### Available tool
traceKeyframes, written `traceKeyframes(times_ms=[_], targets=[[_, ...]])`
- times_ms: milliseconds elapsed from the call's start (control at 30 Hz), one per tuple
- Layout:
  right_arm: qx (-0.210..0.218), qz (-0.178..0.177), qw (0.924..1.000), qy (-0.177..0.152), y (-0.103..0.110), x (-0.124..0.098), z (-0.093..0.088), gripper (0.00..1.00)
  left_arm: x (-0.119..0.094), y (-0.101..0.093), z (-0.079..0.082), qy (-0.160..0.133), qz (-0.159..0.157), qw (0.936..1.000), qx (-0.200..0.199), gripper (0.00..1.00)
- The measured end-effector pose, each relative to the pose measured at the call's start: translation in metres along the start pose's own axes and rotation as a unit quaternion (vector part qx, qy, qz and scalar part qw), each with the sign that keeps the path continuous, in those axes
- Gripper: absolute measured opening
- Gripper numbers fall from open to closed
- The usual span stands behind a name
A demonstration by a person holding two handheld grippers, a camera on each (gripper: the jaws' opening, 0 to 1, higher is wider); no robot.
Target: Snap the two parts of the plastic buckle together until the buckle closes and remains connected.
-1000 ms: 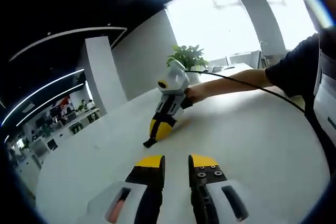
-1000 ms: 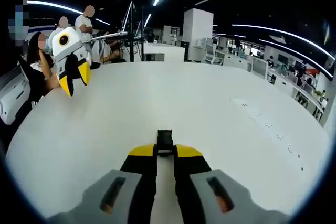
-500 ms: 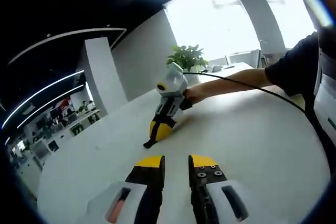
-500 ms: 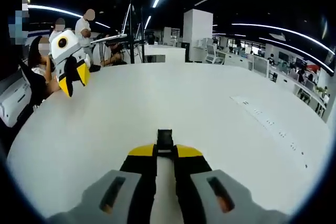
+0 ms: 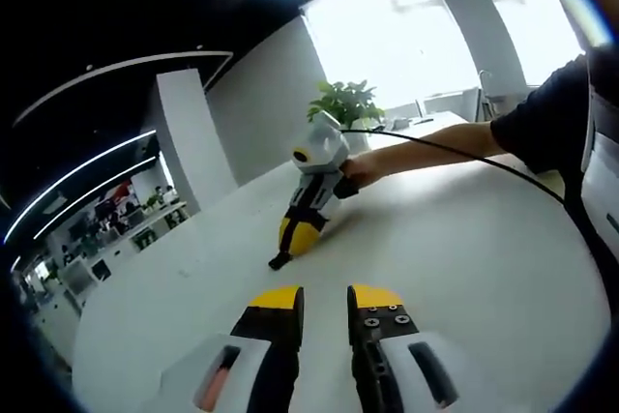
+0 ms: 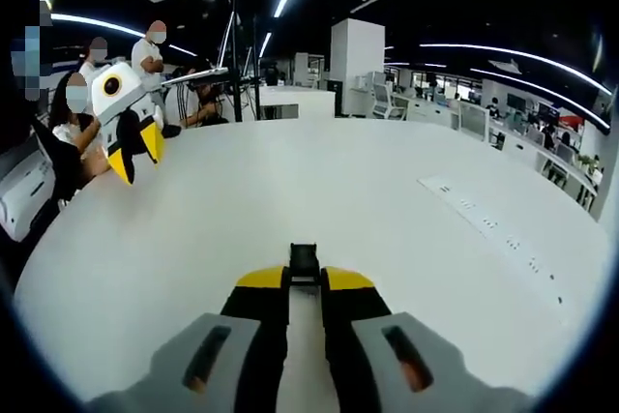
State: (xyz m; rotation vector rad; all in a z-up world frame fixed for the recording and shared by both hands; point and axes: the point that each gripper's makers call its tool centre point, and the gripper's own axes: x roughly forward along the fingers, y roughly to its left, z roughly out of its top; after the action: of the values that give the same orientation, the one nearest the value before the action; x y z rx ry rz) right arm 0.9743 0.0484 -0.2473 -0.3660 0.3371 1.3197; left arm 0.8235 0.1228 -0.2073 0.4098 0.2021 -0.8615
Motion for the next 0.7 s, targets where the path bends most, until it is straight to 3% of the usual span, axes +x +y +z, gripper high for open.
traceKeyframes(times_ms=[700], targets=[[0.011,-0.042,0.9989,-0.019,0.004,-0.030,0.009,0.16,-0.005,0.021,0.001,-0.007,0.037,0.9989,-0.028,0.20]])
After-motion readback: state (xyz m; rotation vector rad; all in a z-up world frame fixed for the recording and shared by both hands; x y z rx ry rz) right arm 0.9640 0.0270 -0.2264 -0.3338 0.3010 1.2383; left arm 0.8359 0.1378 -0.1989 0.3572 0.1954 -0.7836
